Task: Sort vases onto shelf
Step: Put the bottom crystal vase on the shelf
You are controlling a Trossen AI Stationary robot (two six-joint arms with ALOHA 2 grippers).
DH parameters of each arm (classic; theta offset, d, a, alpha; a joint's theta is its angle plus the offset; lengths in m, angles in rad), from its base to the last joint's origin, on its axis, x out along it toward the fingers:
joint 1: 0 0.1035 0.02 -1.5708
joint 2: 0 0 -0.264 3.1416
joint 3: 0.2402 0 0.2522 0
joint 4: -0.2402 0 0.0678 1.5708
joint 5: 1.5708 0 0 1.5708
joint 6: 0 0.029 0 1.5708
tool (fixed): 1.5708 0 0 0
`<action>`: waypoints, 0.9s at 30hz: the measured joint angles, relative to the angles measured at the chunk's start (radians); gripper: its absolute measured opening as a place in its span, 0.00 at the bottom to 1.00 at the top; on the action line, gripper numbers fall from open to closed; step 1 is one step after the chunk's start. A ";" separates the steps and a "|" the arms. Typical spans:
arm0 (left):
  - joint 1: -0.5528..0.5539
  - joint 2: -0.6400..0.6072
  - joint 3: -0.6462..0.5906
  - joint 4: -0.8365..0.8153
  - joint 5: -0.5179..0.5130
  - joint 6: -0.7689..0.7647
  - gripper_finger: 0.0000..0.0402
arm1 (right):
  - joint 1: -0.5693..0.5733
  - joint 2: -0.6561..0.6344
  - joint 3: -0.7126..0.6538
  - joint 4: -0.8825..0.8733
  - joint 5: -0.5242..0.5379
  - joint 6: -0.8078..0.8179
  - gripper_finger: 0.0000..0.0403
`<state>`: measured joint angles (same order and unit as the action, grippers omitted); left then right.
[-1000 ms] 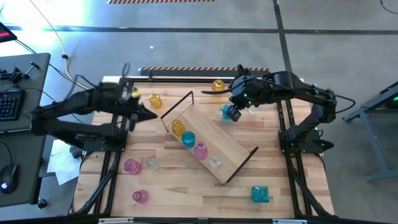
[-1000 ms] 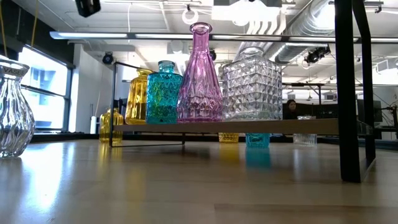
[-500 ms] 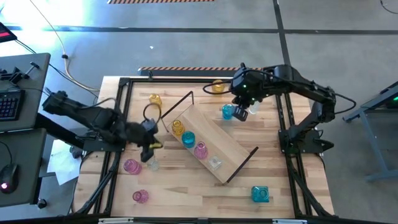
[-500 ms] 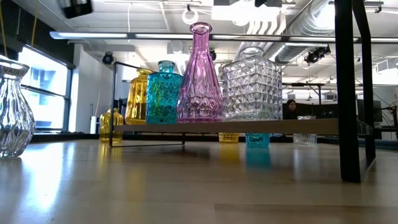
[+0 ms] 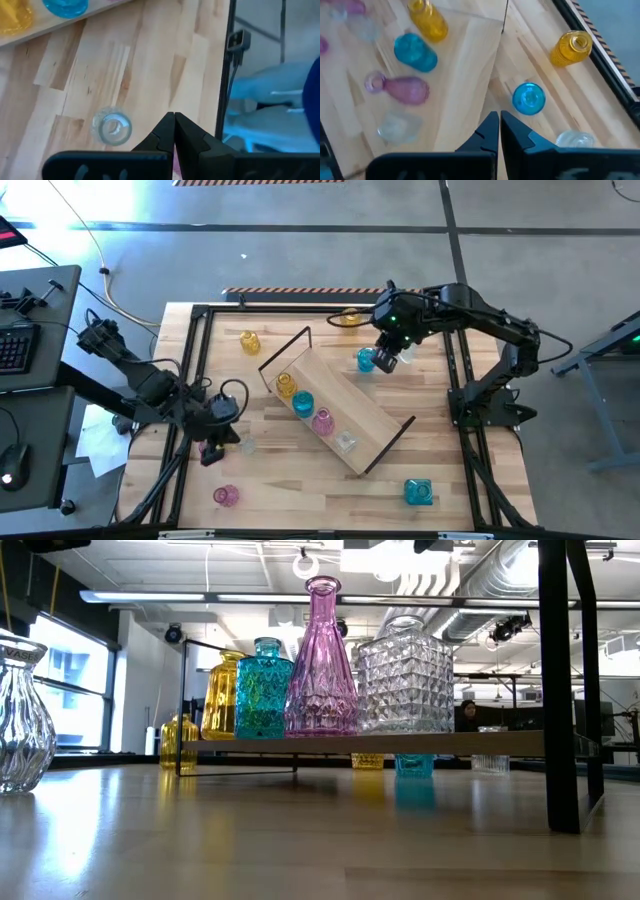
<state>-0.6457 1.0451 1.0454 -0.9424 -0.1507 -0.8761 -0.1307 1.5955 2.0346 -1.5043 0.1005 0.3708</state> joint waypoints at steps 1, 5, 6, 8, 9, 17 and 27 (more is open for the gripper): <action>-0.004 0.000 0.000 -0.009 0.001 0.019 0.00 | 0.000 0.000 0.000 0.010 0.000 0.018 0.00; -0.010 0.003 -0.001 -0.057 0.001 0.072 0.00 | 0.001 0.000 0.000 0.036 0.000 0.076 0.00; -0.010 0.007 -0.001 -0.068 0.001 0.079 0.00 | 0.004 0.000 0.000 0.037 -0.003 0.088 0.00; -0.010 0.016 -0.001 -0.099 0.014 0.104 0.00 | 0.014 0.000 0.000 0.036 -0.003 0.100 0.00; -0.010 0.023 -0.001 -0.113 0.037 0.132 0.00 | 0.021 0.000 0.000 0.036 -0.003 0.096 0.00; -0.009 0.140 -0.002 -0.085 0.123 0.293 0.00 | 0.033 0.000 0.000 0.033 0.001 0.058 0.00; 0.039 0.265 -0.002 -0.090 0.052 0.224 0.01 | 0.073 0.000 0.000 0.027 -0.003 0.021 0.00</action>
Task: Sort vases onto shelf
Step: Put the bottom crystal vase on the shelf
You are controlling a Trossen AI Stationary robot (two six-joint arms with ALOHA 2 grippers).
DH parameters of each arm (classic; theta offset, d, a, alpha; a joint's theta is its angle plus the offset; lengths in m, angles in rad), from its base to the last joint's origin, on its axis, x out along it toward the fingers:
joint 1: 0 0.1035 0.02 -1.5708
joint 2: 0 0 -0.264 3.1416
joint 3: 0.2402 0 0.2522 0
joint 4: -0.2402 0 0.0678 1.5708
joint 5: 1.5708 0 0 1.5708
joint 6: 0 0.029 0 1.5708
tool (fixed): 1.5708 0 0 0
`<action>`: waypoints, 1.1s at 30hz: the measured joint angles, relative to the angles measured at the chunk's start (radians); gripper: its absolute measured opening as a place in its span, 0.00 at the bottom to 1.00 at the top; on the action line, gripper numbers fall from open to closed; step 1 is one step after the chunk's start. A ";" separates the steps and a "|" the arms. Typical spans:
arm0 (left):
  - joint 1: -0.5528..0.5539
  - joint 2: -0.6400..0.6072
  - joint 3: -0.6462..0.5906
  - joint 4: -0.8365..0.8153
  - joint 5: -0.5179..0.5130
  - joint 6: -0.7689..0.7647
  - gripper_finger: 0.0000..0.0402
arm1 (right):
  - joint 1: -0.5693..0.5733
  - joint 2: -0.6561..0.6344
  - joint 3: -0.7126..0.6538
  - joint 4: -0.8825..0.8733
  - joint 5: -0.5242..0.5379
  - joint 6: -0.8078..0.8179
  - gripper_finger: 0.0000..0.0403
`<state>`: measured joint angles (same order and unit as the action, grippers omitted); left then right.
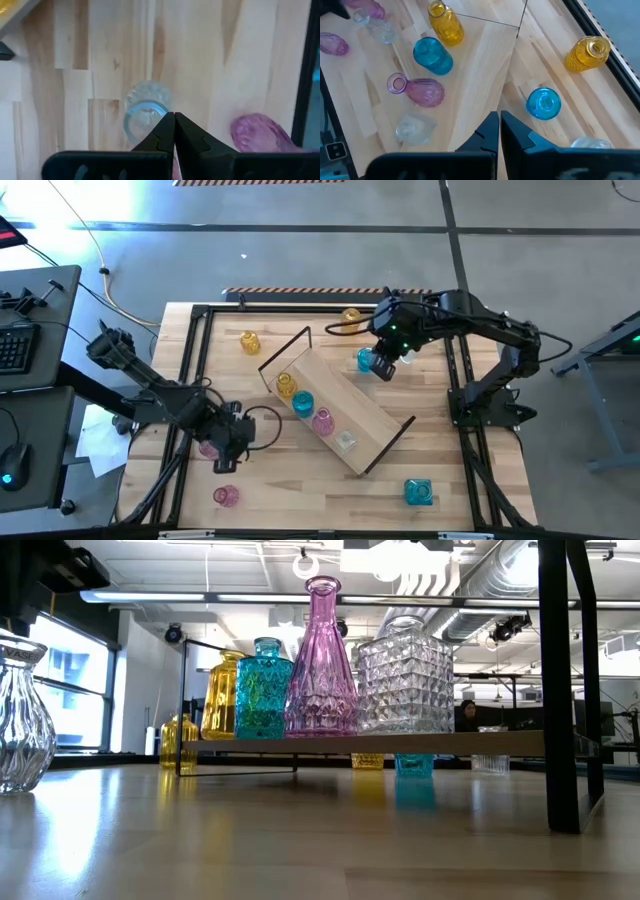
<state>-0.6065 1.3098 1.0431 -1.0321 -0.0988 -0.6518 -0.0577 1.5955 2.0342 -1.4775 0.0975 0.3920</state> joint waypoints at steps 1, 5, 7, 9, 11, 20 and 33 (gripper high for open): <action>0.007 0.000 0.000 0.000 -0.002 -0.006 0.02 | 0.005 0.000 0.000 -0.002 0.000 0.000 0.00; 0.038 -0.013 0.000 -0.005 -0.003 -0.045 0.09 | 0.022 0.000 0.000 -0.011 -0.001 0.000 0.00; 0.053 -0.020 0.000 -0.017 -0.003 -0.073 0.15 | 0.030 0.000 0.000 -0.012 -0.001 0.000 0.00; 0.061 -0.020 0.000 -0.041 -0.001 -0.102 0.22 | 0.037 0.000 0.000 -0.014 0.000 0.000 0.00; 0.066 -0.021 0.000 -0.060 0.006 -0.123 0.29 | 0.046 0.000 0.000 -0.020 0.000 0.000 0.00; 0.070 -0.021 0.000 -0.079 -0.039 -0.152 0.54 | 0.067 0.000 0.000 -0.024 0.000 0.000 0.00; 0.070 0.001 -0.082 -0.048 -0.014 -0.174 0.50 | 0.067 0.000 0.000 -0.023 0.000 0.000 0.00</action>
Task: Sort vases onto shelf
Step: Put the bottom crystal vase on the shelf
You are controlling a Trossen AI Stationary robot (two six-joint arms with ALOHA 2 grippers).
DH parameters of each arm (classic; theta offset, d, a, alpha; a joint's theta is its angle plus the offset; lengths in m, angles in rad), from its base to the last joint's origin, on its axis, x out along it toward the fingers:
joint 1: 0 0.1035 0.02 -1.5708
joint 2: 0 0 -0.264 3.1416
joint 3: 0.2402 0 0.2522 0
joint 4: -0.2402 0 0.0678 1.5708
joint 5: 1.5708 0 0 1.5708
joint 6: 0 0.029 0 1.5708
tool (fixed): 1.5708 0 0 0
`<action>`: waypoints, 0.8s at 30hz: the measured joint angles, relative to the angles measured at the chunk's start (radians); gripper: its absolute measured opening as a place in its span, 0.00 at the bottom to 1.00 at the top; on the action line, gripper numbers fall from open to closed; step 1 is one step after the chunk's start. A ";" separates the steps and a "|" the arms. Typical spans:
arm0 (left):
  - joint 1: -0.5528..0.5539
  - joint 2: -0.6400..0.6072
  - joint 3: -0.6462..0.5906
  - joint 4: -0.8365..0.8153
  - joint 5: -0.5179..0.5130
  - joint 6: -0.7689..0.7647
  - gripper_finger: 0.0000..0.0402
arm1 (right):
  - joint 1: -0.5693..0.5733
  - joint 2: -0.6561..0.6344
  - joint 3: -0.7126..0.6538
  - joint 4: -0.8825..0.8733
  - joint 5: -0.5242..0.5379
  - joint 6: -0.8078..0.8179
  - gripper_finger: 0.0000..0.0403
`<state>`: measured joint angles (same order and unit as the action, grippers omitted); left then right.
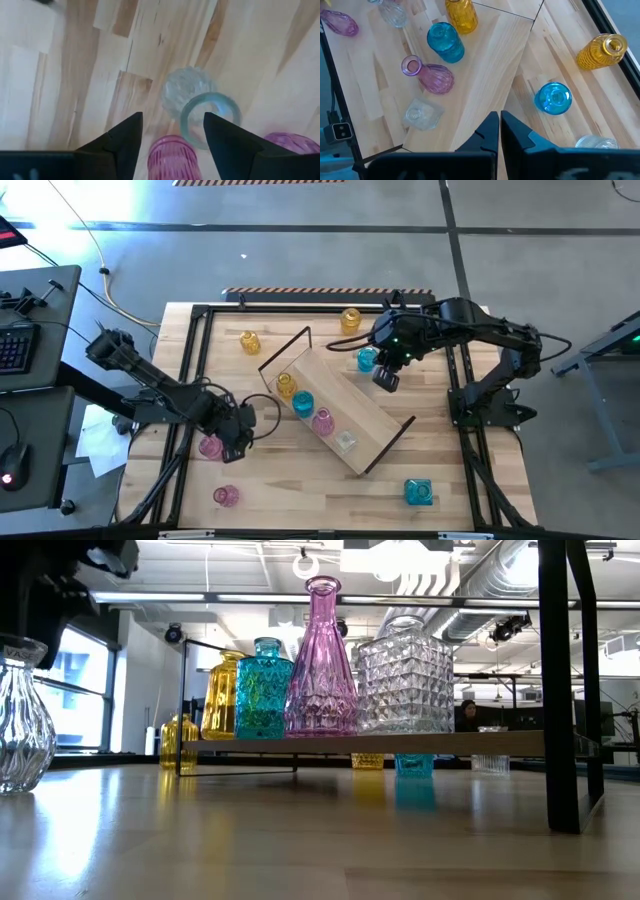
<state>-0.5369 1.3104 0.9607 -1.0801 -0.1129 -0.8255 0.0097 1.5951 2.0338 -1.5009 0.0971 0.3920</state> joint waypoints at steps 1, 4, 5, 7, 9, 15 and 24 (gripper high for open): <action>0.000 -0.001 -0.010 0.011 0.000 -0.003 0.49 | 0.000 0.000 0.000 0.000 0.000 0.000 0.00; 0.000 -0.001 -0.039 0.054 0.006 -0.008 0.49 | 0.000 0.000 0.000 0.000 0.000 0.000 0.00; 0.000 -0.002 -0.047 0.079 0.013 -0.003 0.49 | 0.000 0.000 0.000 0.000 0.000 0.000 0.00; 0.000 -0.003 -0.063 0.140 0.042 0.020 0.49 | 0.000 0.000 0.000 0.000 0.000 0.000 0.00; -0.001 -0.003 -0.080 0.185 0.066 0.033 0.48 | 0.000 0.000 0.000 0.000 0.000 0.000 0.00; 0.000 -0.004 -0.116 0.229 0.101 0.023 0.36 | -0.003 0.000 0.000 0.000 0.000 0.000 0.00; 0.002 -0.009 -0.117 0.230 0.157 0.016 0.05 | -0.003 0.000 0.000 0.001 0.000 -0.007 0.00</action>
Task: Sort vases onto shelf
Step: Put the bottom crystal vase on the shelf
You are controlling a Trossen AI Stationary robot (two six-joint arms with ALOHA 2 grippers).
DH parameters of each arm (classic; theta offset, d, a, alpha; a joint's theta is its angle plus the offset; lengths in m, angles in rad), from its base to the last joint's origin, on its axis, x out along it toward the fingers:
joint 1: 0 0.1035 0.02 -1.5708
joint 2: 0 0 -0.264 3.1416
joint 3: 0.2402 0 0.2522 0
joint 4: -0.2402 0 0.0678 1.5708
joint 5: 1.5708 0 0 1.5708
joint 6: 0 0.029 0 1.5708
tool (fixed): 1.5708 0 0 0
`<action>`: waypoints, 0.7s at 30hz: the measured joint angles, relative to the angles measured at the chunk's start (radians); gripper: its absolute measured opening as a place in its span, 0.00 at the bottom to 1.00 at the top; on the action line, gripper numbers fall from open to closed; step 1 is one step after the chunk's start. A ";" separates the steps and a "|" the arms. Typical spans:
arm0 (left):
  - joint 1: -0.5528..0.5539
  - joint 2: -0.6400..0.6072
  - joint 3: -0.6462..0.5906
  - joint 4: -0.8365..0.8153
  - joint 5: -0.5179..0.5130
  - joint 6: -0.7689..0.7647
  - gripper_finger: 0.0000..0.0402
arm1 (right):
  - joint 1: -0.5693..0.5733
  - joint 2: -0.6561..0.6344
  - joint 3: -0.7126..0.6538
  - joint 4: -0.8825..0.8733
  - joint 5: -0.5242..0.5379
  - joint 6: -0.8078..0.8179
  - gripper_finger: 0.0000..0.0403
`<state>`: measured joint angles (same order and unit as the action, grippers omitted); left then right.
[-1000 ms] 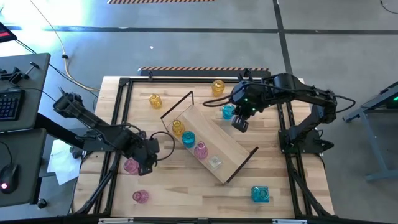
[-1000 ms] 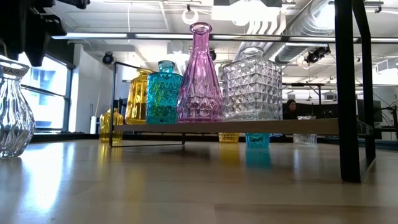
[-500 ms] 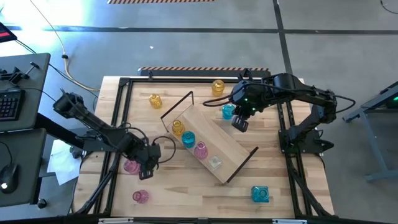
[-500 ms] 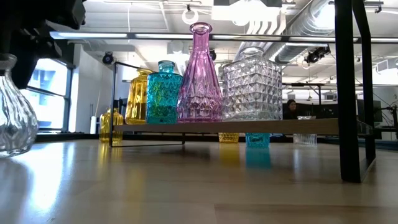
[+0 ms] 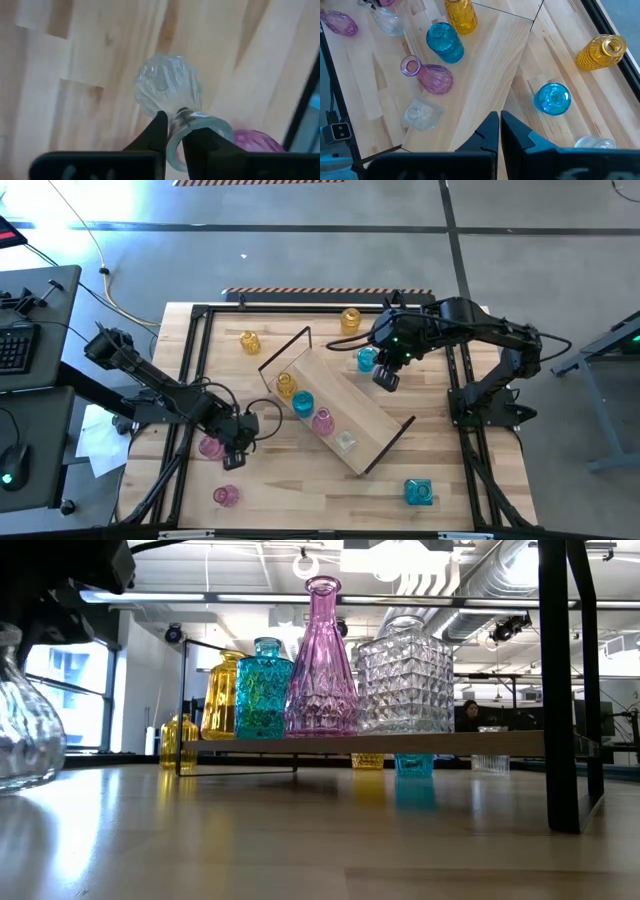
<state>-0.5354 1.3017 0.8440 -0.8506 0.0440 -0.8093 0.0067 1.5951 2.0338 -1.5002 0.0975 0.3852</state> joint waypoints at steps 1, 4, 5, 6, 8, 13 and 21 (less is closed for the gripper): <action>0.000 -0.004 -0.001 0.000 0.015 -0.005 0.05 | 0.000 0.000 0.000 0.000 0.000 0.000 0.00; 0.000 -0.012 -0.002 0.010 0.039 -0.012 0.05 | 0.000 0.000 0.000 0.000 0.000 0.000 0.00; 0.000 -0.015 -0.003 0.013 0.041 -0.020 0.06 | 0.000 0.000 0.000 0.000 0.000 0.000 0.00; 0.000 -0.019 -0.004 0.014 0.042 -0.030 0.07 | 0.000 0.000 0.000 0.000 0.000 0.000 0.00; 0.000 -0.026 -0.006 0.012 0.044 -0.053 0.07 | 0.000 0.000 0.000 0.000 0.000 0.000 0.00; 0.000 -0.063 -0.007 0.021 0.066 -0.101 0.05 | 0.000 0.000 0.000 0.000 0.000 -0.001 0.00; 0.036 -0.125 0.101 0.009 0.080 -0.118 0.07 | 0.000 0.000 0.000 0.000 0.000 -0.013 0.00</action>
<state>-0.4991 1.1769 0.9452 -0.8419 0.1244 -0.9278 0.0067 1.5951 2.0338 -1.5002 0.0978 0.3724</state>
